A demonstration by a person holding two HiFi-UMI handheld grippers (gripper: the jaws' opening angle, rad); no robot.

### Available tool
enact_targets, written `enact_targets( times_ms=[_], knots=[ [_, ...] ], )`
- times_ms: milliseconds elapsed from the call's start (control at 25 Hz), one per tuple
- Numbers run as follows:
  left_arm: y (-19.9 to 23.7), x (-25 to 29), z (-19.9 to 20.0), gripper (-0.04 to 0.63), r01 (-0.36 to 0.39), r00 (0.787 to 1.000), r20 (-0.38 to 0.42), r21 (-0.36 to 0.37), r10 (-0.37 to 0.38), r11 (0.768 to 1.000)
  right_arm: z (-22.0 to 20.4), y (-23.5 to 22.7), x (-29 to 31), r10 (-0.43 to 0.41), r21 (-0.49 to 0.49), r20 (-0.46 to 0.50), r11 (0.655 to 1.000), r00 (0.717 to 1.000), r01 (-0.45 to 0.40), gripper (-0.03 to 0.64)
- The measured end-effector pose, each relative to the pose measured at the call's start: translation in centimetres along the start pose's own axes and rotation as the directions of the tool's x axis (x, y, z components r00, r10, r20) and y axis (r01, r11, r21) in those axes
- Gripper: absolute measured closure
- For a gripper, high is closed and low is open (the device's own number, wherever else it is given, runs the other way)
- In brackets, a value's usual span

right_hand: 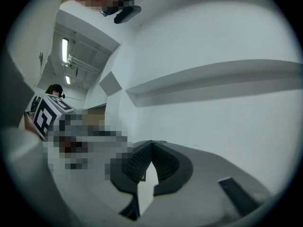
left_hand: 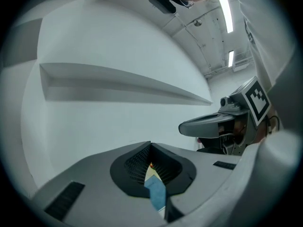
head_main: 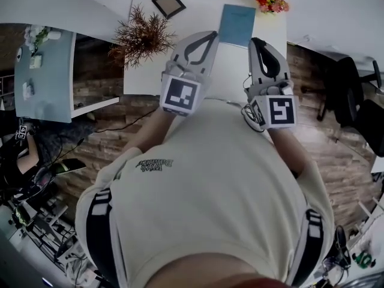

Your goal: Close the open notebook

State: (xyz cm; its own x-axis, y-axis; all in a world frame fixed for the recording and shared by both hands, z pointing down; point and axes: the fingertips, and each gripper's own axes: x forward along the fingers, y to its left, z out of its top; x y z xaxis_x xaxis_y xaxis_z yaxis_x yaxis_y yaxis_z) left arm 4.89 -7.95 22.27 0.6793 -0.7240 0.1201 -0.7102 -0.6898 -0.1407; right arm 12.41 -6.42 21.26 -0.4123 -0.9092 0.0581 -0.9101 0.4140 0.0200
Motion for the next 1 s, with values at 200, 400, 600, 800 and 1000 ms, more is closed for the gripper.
enact_targets(
  times_ms=[200,400,600,800,1000],
  knots=[
    [0.3,-0.5,0.5,0.581,-0.008,1.0,0.004,0.02,0.008,1.0,0.0,1.0,0.3,0.031,-0.019,-0.016,0.999,0.999,-0.031,0.615],
    [1.0,-0.7,0.4,0.581,-0.011,1.0,0.003,0.017,0.011,1.0,0.1,1.7,1.2,0.046,-0.021,-0.017,0.999,0.999,-0.046,0.616],
    [1.3,-0.7,0.3,0.581,-0.012,1.0,0.001,0.02,0.012,1.0,0.0,1.9,1.6,0.054,-0.014,-0.023,0.998,0.998,-0.054,0.615],
    [1.1,-0.7,0.1,0.581,-0.01,1.0,-0.001,0.018,0.01,1.0,-0.3,2.0,1.5,0.058,-0.007,-0.026,0.998,0.998,-0.058,0.615],
    [1.3,-0.7,-0.1,0.581,-0.005,1.0,-0.006,0.015,0.005,1.0,-0.5,1.9,1.6,0.051,0.006,-0.044,0.999,0.998,-0.05,0.615]
  ],
)
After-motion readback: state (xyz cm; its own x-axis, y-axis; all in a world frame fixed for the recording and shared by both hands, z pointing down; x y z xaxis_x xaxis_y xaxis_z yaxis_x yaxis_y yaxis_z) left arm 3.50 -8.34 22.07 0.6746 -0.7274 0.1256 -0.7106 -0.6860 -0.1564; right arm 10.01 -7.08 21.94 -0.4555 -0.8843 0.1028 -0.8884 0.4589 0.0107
